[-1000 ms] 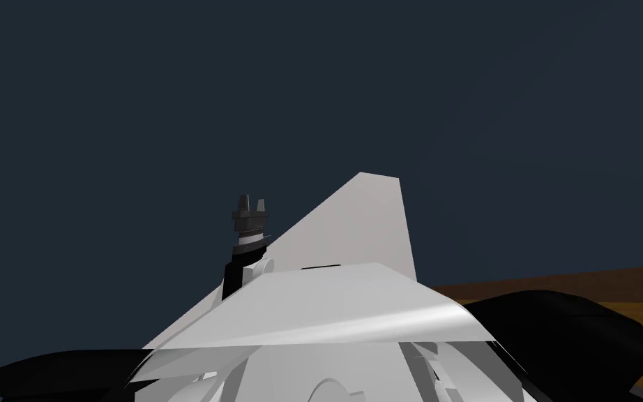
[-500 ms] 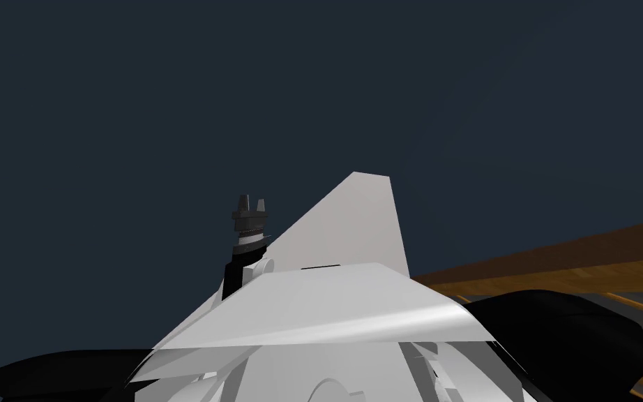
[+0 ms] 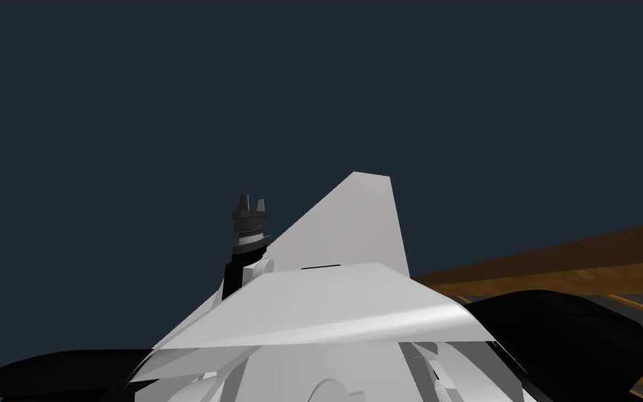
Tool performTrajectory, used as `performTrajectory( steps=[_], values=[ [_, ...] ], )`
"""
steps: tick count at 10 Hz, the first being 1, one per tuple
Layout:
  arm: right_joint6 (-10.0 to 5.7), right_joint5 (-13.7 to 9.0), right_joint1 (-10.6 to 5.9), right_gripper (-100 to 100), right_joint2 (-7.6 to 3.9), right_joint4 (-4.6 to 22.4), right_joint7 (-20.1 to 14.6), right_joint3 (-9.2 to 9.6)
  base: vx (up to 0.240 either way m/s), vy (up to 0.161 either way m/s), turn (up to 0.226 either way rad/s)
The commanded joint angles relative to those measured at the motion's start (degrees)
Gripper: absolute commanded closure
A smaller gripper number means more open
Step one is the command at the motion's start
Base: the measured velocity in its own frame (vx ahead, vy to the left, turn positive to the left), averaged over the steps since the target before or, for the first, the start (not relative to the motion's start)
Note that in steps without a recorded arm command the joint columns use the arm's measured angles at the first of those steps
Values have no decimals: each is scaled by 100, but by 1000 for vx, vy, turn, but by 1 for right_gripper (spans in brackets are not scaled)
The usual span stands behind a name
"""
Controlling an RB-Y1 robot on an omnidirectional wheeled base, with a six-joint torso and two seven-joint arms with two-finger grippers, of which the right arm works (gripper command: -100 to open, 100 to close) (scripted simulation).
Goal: Push the door open
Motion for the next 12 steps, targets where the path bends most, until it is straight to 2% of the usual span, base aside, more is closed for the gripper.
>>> performTrajectory(
  steps=[1, 2, 3, 4, 5, 7, 8, 9, 10, 11, 12],
  values=[
    [-33, 4, -27, -100, 19, 286, -20, 3, 0, 0, 0],
    [-33, 4, -27, -100, 19, 300, -20, 3, -8, -7, -11],
    [-684, 127, -698, -100, 846, 1298, -553, -55, -49, 12, -59],
    [-789, 127, -698, -100, 846, 1361, -601, -55, -67, 13, -61],
    [-684, 127, -698, -100, 846, 1298, -553, -55, -43, 3, -4],
    [-684, 127, -698, -100, 846, 1298, -553, -55, -7, -1, 5],
    [-537, 98, -576, -100, 879, 1324, -426, -236, -48, 2, -90],
    [-561, 98, -598, -100, 879, 1324, -426, -236, -61, 13, -37],
    [-672, 98, -631, -100, 923, 1487, -533, -236, -30, 8, 9],
    [-659, 98, -576, -100, 879, 1558, -484, -236, -6, 0, 8],
    [-537, 98, -576, -100, 879, 1389, -426, -236, 0, 0, 0]
  ],
)
